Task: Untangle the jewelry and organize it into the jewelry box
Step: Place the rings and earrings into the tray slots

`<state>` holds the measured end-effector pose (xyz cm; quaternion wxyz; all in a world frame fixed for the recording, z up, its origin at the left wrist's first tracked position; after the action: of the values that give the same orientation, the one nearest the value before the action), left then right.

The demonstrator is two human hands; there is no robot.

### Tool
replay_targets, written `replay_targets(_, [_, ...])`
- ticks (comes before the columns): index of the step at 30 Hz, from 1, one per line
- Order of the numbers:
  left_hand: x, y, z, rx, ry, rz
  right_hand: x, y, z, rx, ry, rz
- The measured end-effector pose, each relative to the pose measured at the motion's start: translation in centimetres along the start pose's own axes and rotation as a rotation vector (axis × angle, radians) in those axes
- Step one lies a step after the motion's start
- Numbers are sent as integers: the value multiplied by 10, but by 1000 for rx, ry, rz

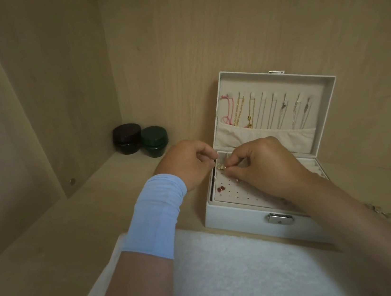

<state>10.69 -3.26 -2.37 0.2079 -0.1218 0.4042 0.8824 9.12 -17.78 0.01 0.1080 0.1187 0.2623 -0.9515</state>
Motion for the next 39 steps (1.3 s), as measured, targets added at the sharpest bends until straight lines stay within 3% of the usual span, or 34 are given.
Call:
replay_targets(13, [0, 3, -5, -34, -49, -19, 2, -16, -2, 214, 173, 130])
replay_targets(28, [0, 2, -9, -45, -80, -27, 2, -16, -5, 285, -44, 114])
replay_targets(35, [-2, 4, -10, -76, -97, -43, -4, -11, -9, 228, -126, 68])
replay_targets(39, [-2, 5, -10, -75, -91, -52, -10, -1, 2, 51, -117, -19])
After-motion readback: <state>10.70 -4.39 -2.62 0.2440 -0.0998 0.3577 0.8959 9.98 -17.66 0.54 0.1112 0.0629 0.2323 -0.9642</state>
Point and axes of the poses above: each hand's wrist, its own x-axis away from the middle knuckle, its own z-axis out of the back of the hand, y = z × x, the point moved 9 cm from there along -x, towards the middle knuckle, and after that the axes turned 14 degrees about -z, right-handed, at the moved point
